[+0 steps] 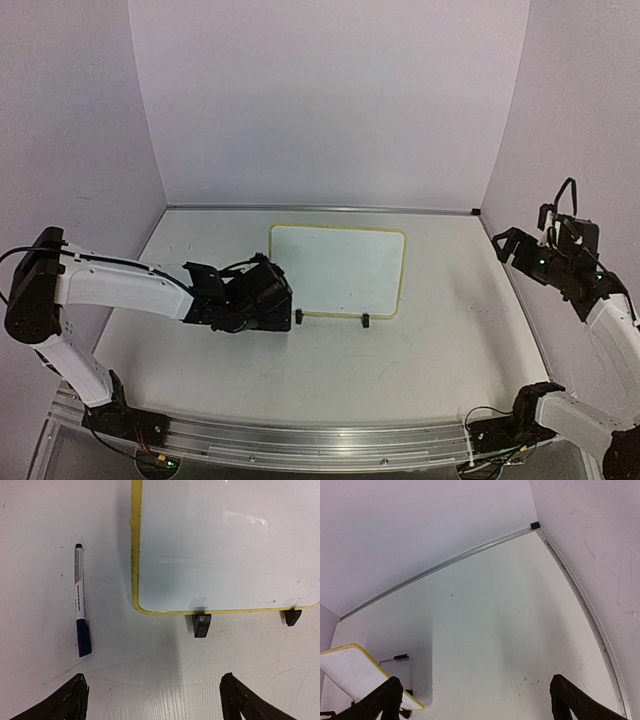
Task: Write a sentence on the whiteboard
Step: Pick up the whiteboard marker from the center of the board.
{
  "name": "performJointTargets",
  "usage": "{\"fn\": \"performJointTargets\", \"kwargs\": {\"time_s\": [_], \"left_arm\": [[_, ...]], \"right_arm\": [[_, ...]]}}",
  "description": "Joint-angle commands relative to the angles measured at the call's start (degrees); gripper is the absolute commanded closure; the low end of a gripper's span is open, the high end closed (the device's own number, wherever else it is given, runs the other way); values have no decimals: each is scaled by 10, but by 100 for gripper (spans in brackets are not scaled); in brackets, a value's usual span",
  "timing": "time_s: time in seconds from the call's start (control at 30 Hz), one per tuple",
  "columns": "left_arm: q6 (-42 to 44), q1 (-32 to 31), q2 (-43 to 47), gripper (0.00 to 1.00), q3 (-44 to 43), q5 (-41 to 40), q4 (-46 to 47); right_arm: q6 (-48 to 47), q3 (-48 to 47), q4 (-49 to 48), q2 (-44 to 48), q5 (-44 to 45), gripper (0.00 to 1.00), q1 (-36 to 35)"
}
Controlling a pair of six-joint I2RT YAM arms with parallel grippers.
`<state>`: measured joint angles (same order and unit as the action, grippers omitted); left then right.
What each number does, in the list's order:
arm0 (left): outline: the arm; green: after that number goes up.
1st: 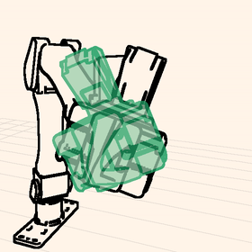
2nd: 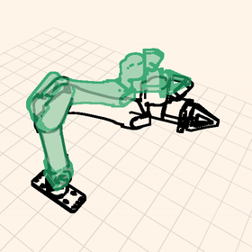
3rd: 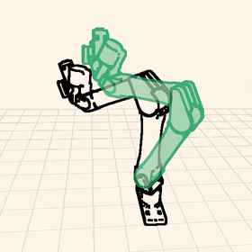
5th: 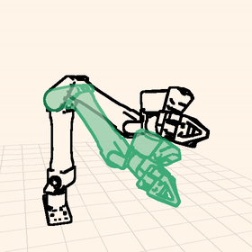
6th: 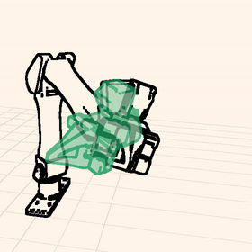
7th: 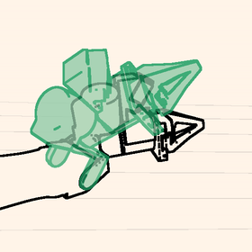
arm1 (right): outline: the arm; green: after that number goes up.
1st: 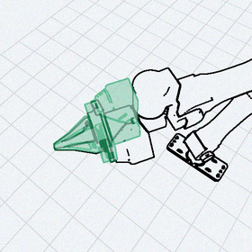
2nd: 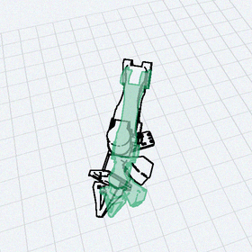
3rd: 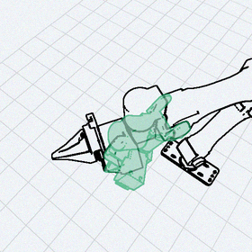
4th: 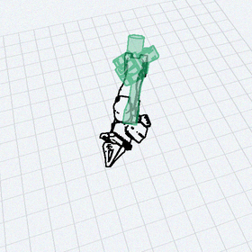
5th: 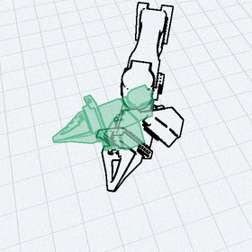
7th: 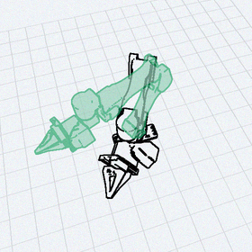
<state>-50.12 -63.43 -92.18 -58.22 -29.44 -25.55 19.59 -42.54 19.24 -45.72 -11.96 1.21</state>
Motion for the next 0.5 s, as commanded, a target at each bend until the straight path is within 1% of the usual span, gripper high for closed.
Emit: {"fn": "performJointTargets", "kwargs": {"time_s": [0.0, 0.1, 0.2, 0.27, 0.3, 0.4, 0.47], "left_arm": [[70, 58, 65, 8, 12, 45, -32], [103, 103, 71, 7, 13, 74, -36], [128, 155, 64, 8, 21, 131, -34], [137, 178, 57, 10, 29, 172, -20], [141, 186, 53, 12, 33, 194, -11], [141, 203, 32, 26, 43, 226, 0], [138, 214, 22, 34, 53, 248, 14]], "right_arm": [[-5, -27, 11, 3, -17, 2, 0], [-3, -30, 12, -3, -25, 2, 1], [-1, -35, 13, -9, -32, 2, 0], [-1, -37, 15, -12, -38, 2, 1], [-1, -38, 15, -14, -39, 2, 0], [0, -39, 18, -16, -41, 2, 1], [0, -39, 19, -17, -43, 2, 0]]}}
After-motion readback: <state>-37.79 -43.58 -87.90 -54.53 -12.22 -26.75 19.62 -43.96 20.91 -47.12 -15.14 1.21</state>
